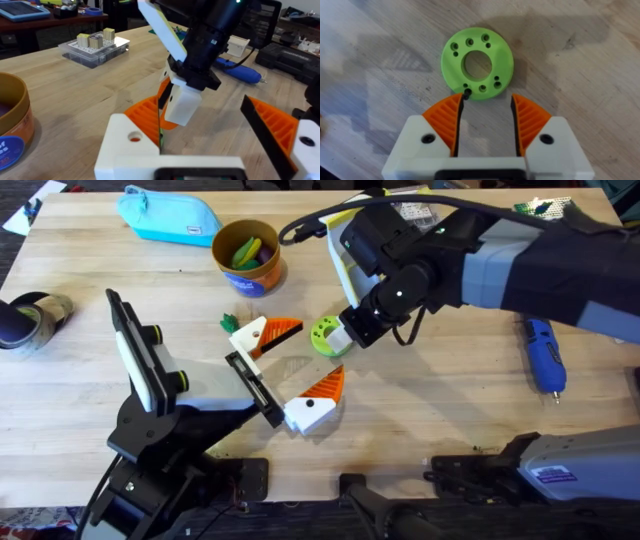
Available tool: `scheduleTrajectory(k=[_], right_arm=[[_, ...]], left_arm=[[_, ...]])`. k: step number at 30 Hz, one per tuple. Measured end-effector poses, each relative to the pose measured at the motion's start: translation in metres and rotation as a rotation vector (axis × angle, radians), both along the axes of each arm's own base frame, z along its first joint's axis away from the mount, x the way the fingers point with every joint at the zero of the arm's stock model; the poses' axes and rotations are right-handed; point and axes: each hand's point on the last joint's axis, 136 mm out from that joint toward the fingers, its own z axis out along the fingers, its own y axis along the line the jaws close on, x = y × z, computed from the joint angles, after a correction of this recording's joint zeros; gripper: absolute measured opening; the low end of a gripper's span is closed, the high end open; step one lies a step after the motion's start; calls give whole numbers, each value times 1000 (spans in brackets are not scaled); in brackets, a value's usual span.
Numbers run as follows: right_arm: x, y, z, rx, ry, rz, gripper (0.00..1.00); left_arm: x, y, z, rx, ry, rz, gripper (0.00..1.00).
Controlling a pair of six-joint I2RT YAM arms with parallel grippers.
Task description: Pick up the gripper from the table and insert it into the empty holder that is missing its gripper. Then pick up a screw, insert it into the mounting hole, and use the screwdriver to tighten it. Finally, clean up the table by picking up the vegetable and placing it into the bucket.
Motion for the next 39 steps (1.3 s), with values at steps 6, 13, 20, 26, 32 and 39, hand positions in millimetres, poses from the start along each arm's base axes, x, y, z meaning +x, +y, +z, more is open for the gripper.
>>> scheduleTrajectory(k=[6,13,20,26,32,39], right_arm=[[-4,3,0,21,28,-16,557],[-9,6,0,46,60,-22,557],[-10,9,0,56,60,-8,383],[-15,15,-1,53,61,22,404],[-21,20,-20,16,100,53,360],[-19,21,-23,15,95,53,276]], left_arm=[[0,0,0,-1,-1,2,988],[1,0,0,-1,-1,4,988],[1,0,0,-1,-1,4,988],[1,0,0,-1,-1,4,987],[1,0,0,-1,-1,4,988],[1,0,0,-1,0,4,986]])
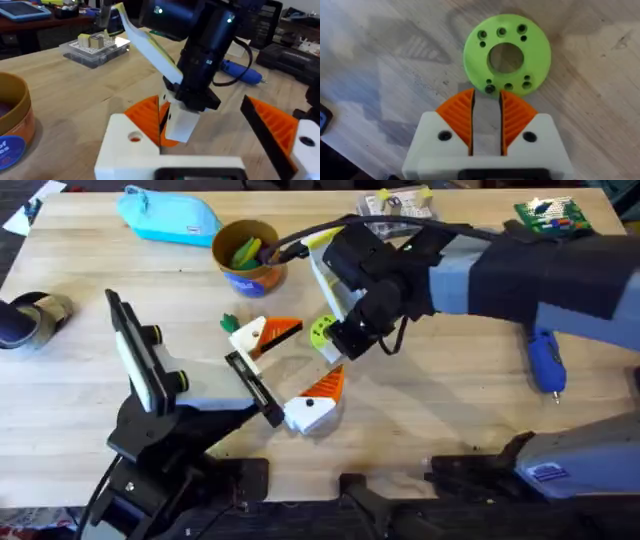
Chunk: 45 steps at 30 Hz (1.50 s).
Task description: Pick up the gripper from the table and insert it into the empty holder that is missing its gripper. Then pick up a screw, insert it into the mounting hole, and use the screwdriver to tighten it. Finally, clean up the table by picking up the vegetable and placing it into the bucket.
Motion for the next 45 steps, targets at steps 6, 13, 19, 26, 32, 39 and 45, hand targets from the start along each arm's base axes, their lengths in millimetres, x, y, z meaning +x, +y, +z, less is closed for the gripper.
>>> scheduleTrajectory(k=[6,13,19,26,32,39,45], right_arm=[[0,0,0,2,-2,0,234],[4,4,2,19,-12,-25,249],[5,4,2,21,-11,-34,266],[7,2,1,6,-23,-40,266],[9,1,-1,-3,-28,-42,206],[12,4,-1,8,-38,-50,191],[14,7,-1,21,-40,-58,167]], left_arm=[[0,0,0,0,0,0,986],[0,0,0,0,0,0,986],[0,0,0,0,0,0,986],[0,0,0,0,0,0,986],[0,0,0,0,0,0,986],[0,0,0,0,0,0,986],[0,0,0,0,0,0,986]])
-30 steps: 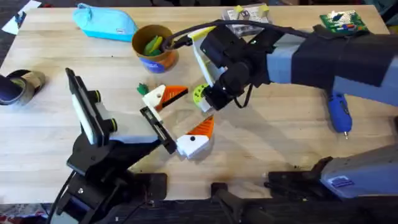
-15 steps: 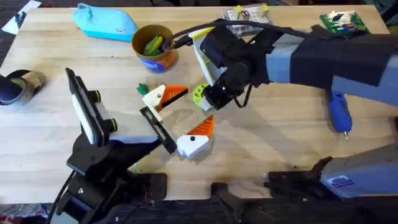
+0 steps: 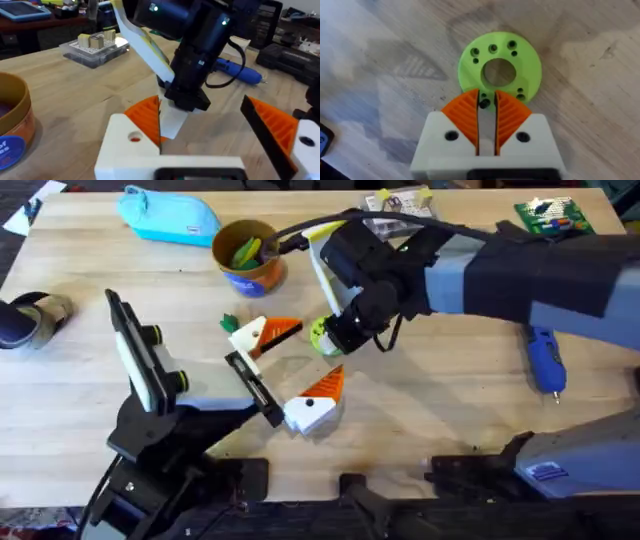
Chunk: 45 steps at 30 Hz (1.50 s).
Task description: Pick up the gripper from the table and insert it into the empty holder that is missing its gripper. Then pick up a screw, insert it into the mounting hole, and use the screwdriver to tighten it. Finally, clean up the table by picking up the vegetable and placing it into the bucket.
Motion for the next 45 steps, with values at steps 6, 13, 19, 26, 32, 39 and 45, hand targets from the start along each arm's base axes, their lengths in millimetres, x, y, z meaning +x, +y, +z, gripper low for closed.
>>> scheduleTrajectory(k=[6,13,19,26,32,39,45], right_arm=[[-2,-1,0,-6,7,0,198],[-4,-3,0,-15,18,0,211],[-6,-3,0,-11,26,9,218],[-6,-3,0,-13,27,14,127],[-7,-3,-1,-13,32,15,7],[-14,-12,1,-44,81,7,7],[-7,-21,32,-58,110,-28,7]], left_arm=[[0,0,0,0,-1,0,986],[0,0,0,0,-1,0,986],[0,0,0,0,0,0,986],[0,0,0,0,0,0,986],[0,0,0,0,-1,0,986],[0,0,0,0,0,0,986],[0,0,0,0,0,0,986]])
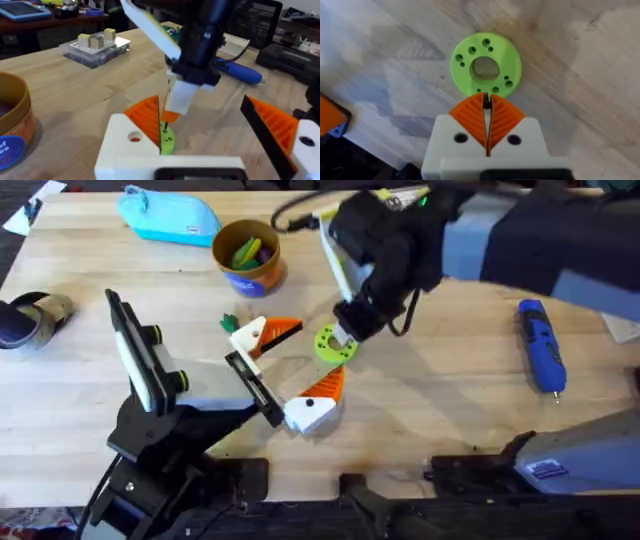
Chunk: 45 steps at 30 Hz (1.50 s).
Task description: Pick up the gripper from the table and insert it into the empty holder that is missing its gripper. Then pick up a screw, insert it into the mounting hole, and use the screwdriver to tighten it. Finally, clean up the table by picking up the vegetable and placing it into the bucket.
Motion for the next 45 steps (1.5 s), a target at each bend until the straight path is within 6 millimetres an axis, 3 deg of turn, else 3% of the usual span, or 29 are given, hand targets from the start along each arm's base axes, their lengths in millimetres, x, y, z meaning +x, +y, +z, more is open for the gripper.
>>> scheduleTrajectory(k=[8,12,18,23,28,45], right_arm=[[22,24,90,99,-121,12,7],[17,47,128,158,-182,67,7],[-6,90,169,253,-259,182,7],[-32,112,174,283,-261,263,7],[-40,122,177,303,-270,294,7],[-40,126,150,242,-211,300,7]], left_arm=[[0,0,0,0,0,0,986],[0,0,0,0,0,0,986],[0,0,0,0,0,0,986],[0,0,0,0,0,0,986],[0,0,0,0,0,0,986],[0,0,0,0,0,0,986]])
